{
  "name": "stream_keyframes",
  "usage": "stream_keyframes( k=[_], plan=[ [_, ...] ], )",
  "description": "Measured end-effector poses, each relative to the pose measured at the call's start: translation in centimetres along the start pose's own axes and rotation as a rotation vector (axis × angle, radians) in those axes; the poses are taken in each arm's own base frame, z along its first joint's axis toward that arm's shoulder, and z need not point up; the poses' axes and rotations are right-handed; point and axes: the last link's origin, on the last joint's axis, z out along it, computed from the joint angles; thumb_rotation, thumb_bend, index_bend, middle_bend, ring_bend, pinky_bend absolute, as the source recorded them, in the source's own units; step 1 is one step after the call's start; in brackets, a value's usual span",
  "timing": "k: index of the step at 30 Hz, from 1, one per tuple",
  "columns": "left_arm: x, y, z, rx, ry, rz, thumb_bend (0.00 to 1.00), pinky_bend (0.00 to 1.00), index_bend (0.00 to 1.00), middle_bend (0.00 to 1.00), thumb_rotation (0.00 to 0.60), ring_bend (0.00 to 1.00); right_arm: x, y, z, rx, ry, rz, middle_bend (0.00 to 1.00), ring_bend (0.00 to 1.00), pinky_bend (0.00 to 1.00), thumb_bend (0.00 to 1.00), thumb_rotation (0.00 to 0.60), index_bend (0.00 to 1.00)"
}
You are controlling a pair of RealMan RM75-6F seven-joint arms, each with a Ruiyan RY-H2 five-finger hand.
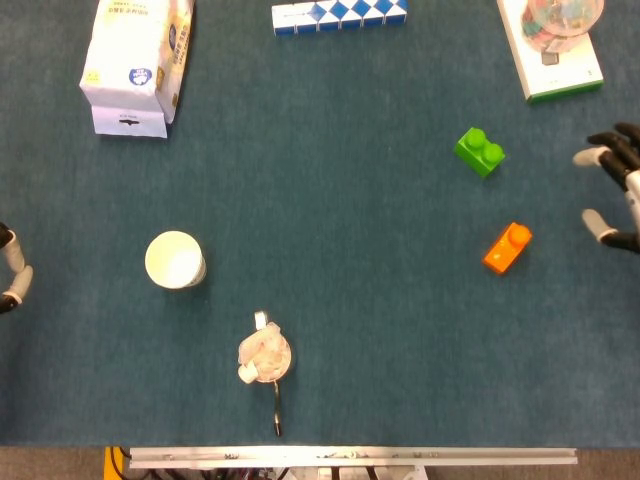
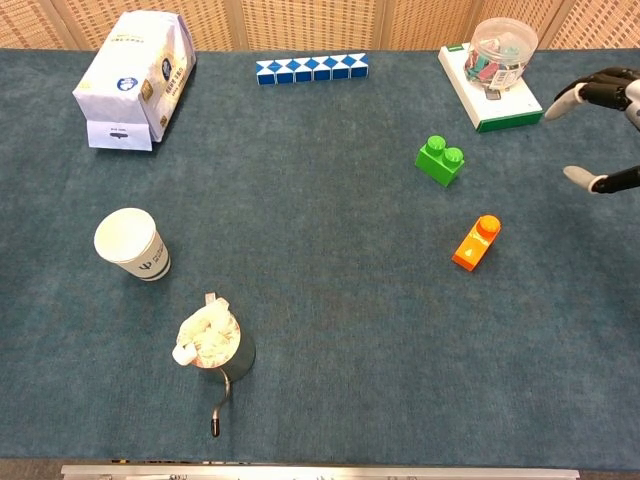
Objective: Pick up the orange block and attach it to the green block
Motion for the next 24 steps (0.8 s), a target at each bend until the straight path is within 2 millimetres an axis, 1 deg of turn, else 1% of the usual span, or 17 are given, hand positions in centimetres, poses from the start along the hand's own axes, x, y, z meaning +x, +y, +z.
stream_keyframes(
  k=[7, 12, 17, 24],
  plan=[
    [0.0, -0.1, 0.0, 0.008, -0.002, 0.002, 0.58, 0.61, 0.57, 0.51, 0.6, 0.4, -0.5, -0.5, -0.1, 0.087, -0.055, -0.062, 0.24, 0.12, 0.22, 0.25, 0.6, 0.36],
    [-0.1, -0.1, 0.1, 0.012, -0.004, 0.007, 0.58, 0.61, 0.57, 0.51, 0.6, 0.4, -0.8, -0.2, -0.4, 0.151, -0.1, -0.134, 0.24, 0.12, 0.22, 0.25, 0.6, 0.37],
    [-0.2, -0.2, 0.1, 0.02, -0.009, 0.012, 0.57, 0.61, 0.57, 0.51, 0.6, 0.4, -1.3, 0.5, -0.3, 0.187, -0.139, -0.232, 0.24, 0.12, 0.22, 0.25, 0.6, 0.38],
    [-0.2, -0.3, 0.3, 0.03, -0.015, 0.011, 0.57, 0.61, 0.57, 0.51, 0.6, 0.4, -2.5, 0.5, 0.1, 0.204, -0.169, -0.311, 0.23, 0.11, 0.22, 0.25, 0.6, 0.38]
  ],
)
